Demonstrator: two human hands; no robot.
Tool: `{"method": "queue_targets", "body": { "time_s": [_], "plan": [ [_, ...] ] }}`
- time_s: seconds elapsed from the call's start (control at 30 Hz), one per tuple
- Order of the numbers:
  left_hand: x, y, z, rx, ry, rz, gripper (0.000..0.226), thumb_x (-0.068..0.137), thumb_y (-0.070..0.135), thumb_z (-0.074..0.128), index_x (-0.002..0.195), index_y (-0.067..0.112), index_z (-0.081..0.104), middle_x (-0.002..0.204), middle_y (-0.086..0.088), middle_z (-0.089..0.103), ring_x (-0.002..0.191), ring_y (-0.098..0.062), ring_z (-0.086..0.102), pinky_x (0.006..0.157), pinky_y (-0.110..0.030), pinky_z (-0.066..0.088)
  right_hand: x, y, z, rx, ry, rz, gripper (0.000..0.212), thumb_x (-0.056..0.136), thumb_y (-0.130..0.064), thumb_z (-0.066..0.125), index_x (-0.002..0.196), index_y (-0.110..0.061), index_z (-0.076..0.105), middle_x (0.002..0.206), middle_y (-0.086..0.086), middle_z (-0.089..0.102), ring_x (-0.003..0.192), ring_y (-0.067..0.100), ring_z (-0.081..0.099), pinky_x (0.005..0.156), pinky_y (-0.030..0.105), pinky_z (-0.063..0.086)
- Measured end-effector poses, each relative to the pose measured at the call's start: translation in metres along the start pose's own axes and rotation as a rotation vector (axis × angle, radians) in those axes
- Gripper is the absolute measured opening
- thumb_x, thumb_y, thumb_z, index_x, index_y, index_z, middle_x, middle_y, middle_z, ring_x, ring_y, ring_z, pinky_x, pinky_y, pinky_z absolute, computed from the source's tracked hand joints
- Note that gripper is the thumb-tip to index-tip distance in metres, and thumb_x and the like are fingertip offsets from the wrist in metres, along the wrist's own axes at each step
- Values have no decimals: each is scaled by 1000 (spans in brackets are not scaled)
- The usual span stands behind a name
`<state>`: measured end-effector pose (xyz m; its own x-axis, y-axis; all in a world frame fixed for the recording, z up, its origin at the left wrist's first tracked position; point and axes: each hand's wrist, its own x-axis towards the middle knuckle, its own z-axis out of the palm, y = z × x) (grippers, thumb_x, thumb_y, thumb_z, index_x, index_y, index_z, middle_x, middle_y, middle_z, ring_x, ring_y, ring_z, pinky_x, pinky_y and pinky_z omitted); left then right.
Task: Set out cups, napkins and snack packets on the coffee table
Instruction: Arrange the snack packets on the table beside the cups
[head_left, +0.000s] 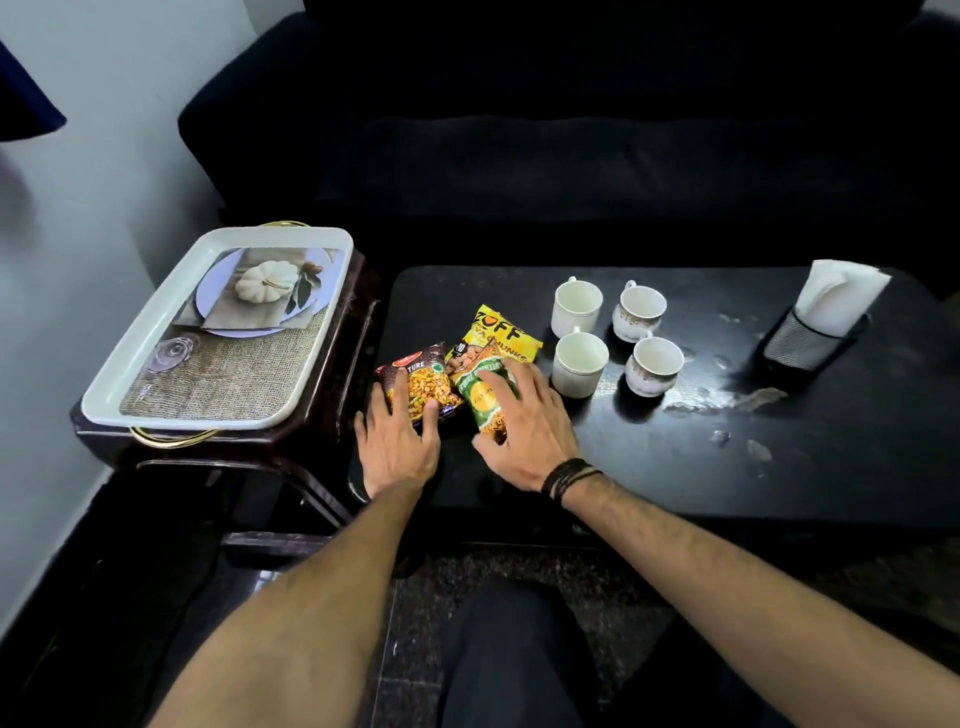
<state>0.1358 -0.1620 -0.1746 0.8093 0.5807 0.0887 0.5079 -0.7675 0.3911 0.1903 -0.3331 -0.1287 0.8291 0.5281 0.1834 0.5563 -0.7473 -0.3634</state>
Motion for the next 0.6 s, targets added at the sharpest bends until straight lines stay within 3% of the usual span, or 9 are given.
{"method": "queue_targets", "body": {
  "time_s": [0.07, 0.17, 0.27, 0.43, 0.6],
  "plan": [
    [1, -1, 1, -1, -4, -3, 64, 98, 60, 26, 155, 32, 16, 159, -17, 27, 141, -34, 36, 120, -50, 19, 11, -5, 11, 27, -62, 95, 75, 76, -60, 50, 142, -33, 30, 158, 5, 23, 142, 30, 29, 106, 50, 38],
    [2, -1, 2, 2, 3, 7, 64, 98, 59, 28, 155, 32, 16, 159, -15, 27, 142, -33, 35, 120, -50, 20, 24, -6, 26, -12, -126, 171, 77, 83, -49, 56, 149, -32, 18, 159, 16, 17, 134, 40, 40, 102, 50, 42],
    [2, -3, 3, -2, 2, 15, 63, 98, 60, 28, 155, 33, 17, 160, -14, 26, 142, -33, 34, 120, -51, 20, 45, -6, 31, -21, -102, 162, 80, 83, -38, 59, 150, -32, 17, 156, 23, 20, 122, 42, 50, 96, 50, 48],
    [2, -3, 3, 23, -14, 35, 62, 99, 56, 33, 154, 34, 16, 162, -12, 23, 138, -32, 41, 119, -53, 19, 93, 6, 20, 38, -190, 190, 74, 88, -31, 60, 151, -30, 21, 160, 18, 12, 128, 42, 46, 95, 50, 47],
    [3, -5, 3, 43, -29, 48, 63, 98, 56, 32, 154, 36, 12, 163, -10, 21, 140, -31, 38, 119, -55, 19, 75, 2, 16, 119, 98, 150, 69, 86, -21, 62, 146, -32, 30, 154, 15, 23, 124, 34, 49, 89, 44, 53]
  ]
}}
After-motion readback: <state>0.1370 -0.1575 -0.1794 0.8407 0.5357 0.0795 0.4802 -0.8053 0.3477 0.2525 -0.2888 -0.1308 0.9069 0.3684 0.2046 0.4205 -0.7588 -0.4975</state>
